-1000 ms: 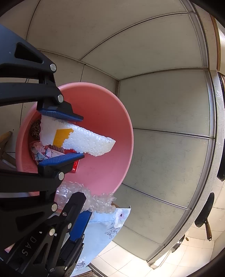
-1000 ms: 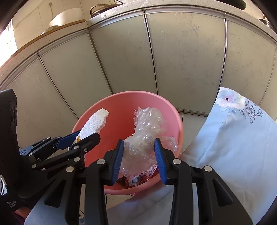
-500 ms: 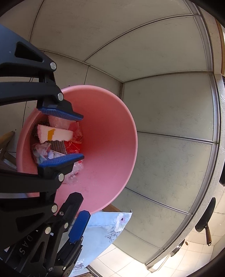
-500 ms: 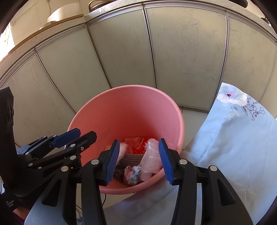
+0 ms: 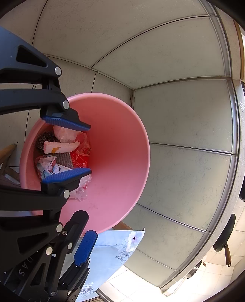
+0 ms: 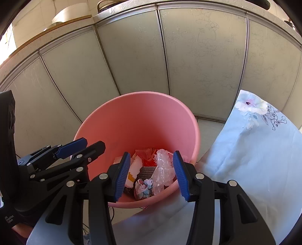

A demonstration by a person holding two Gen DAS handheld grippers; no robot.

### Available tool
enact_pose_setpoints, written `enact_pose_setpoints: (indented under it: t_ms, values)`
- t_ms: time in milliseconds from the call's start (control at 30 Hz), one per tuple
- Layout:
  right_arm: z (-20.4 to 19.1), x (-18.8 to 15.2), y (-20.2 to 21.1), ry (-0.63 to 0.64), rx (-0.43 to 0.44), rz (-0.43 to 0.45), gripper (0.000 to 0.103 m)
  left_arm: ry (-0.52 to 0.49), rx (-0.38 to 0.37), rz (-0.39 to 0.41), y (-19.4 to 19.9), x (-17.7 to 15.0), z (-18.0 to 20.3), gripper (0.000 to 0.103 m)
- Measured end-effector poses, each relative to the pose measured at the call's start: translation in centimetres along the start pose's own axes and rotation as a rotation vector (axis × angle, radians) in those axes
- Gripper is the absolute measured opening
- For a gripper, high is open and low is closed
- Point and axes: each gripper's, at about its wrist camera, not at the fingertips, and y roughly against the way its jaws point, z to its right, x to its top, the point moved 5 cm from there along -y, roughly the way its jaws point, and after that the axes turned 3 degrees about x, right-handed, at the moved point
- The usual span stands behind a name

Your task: Collect trash

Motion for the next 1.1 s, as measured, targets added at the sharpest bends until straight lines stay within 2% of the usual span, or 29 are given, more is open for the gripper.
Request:
enact_pose_setpoints:
  t_ms: [333,600,867,1100]
  values:
    - [0.0,-0.1,0.1,0.004,-0.003,0.001,0.048,0.005,-0.001,0.003,0.2,0.0,-0.3,0.05]
    - [0.2,0.0,0.4,0.002,-0.005,0.004,0.048,0.018,-0.008,0.017,0.4,0.4,-0.6,0.063]
    - [0.0,0.0,0.8,0.013,-0.013,0.011,0.048,0.021,-0.029,0.056,1.5,1.0,-0.9,0.066]
    - [-0.5,-0.2,1.9,0.03,-0.043,0.038,0.048,0.043,-0.015,0.096,3.0,1.2,-0.8,0.066]
